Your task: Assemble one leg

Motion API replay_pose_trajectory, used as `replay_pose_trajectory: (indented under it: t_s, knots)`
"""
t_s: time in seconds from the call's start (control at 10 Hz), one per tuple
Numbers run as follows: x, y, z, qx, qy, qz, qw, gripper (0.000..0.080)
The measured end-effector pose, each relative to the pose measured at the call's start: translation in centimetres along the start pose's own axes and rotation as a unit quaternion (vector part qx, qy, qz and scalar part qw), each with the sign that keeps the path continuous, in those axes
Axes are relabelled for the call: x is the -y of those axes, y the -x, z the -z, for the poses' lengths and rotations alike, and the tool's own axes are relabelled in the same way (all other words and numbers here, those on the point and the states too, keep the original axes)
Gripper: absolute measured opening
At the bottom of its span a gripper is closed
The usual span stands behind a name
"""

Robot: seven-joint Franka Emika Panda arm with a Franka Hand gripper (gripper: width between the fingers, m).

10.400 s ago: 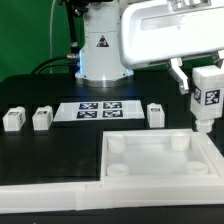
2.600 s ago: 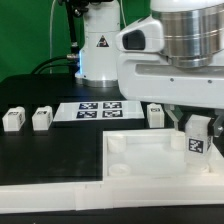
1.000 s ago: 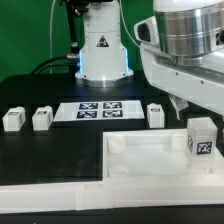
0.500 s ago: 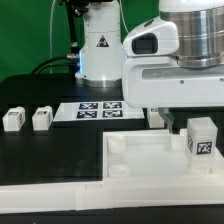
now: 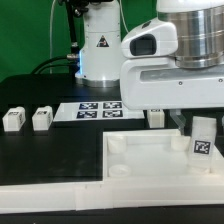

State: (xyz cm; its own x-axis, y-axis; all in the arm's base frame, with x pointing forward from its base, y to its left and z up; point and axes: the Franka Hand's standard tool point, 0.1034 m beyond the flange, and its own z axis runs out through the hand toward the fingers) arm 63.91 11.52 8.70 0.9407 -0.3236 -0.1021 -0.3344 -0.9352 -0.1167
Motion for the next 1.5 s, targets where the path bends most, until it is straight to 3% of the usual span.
replay_pose_trajectory:
  t_s: [0.3, 0.5, 0.7, 0.8, 0.9, 1.0, 1.1, 1.2, 1.3, 1.5]
  knots:
    - [-0.3, -0.3, 0.1, -0.010, -0.006, -0.226, 0.974, 0.0305]
    - [-0.8, -0.1, 0.0, -0.029, -0.022, -0.357, 0.933, 0.0305]
    - [-0.9, 0.3, 0.0, -0.029, -0.048, -0.479, 0.876, 0.0307]
    - [-0.8, 0.4, 0.0, -0.025, -0.054, -0.512, 0.857, 0.0307]
    - [-0.9, 0.4, 0.0, -0.025, -0.054, -0.515, 0.855, 0.0307]
    - [-0.8, 0.4, 0.0, -0.025, -0.054, -0.505, 0.861, 0.0388]
    - [-0.8, 0.4, -0.1, -0.026, -0.053, -0.488, 0.871, 0.0388]
    - [-0.7, 0.5, -0.2, -0.028, -0.051, -0.467, 0.882, 0.0523]
    - [-0.4, 0.7, -0.4, -0.028, -0.047, -0.408, 0.911, 0.0623]
    - [-0.3, 0.8, -0.6, -0.039, -0.034, -0.253, 0.966, 0.0642]
